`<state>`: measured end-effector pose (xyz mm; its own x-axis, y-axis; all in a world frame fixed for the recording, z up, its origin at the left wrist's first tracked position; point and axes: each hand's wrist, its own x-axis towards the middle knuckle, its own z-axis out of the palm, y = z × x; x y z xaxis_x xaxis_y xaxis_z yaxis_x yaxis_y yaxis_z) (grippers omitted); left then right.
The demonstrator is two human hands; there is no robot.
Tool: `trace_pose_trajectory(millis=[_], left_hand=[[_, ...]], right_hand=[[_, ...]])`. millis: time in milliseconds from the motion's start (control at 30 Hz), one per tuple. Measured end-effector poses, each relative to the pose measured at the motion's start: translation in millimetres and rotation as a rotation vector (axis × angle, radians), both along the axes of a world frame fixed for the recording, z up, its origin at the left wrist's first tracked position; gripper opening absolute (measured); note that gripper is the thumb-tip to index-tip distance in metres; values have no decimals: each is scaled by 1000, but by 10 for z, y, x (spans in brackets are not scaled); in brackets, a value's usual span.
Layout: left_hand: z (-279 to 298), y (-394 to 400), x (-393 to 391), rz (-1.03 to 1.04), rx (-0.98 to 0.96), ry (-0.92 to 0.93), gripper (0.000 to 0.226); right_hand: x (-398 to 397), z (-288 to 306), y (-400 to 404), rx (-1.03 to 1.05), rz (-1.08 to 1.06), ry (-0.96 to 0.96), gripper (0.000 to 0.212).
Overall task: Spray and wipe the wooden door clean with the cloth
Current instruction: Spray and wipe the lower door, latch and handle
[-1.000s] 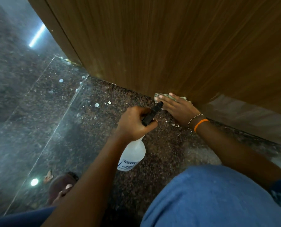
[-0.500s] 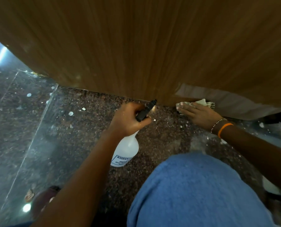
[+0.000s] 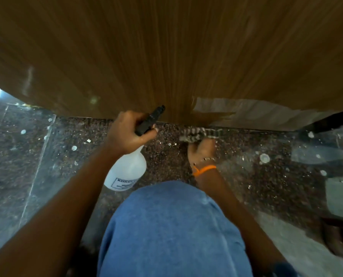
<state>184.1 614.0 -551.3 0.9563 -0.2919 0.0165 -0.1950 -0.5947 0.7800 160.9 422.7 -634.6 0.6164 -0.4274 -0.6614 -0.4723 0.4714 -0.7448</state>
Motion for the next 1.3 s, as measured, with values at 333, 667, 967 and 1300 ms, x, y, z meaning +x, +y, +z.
trace_pose_trajectory(millis=[333,667,967,1300], left_hand=[[186,-8,151,-11,52,-21,50],[12,-223,315,-73,-14,45,18],[-64,-375,287,-190,-15,59,32],[79,-689,373,-306,-98,84,30]], right_hand=[[508,728,198,193,-444,-207,62],[643,201,79,-291,-526,-25,52],[599,-77,-121,-262,-486,-33,65],[493,566,-217,-817,-369,-39,40]])
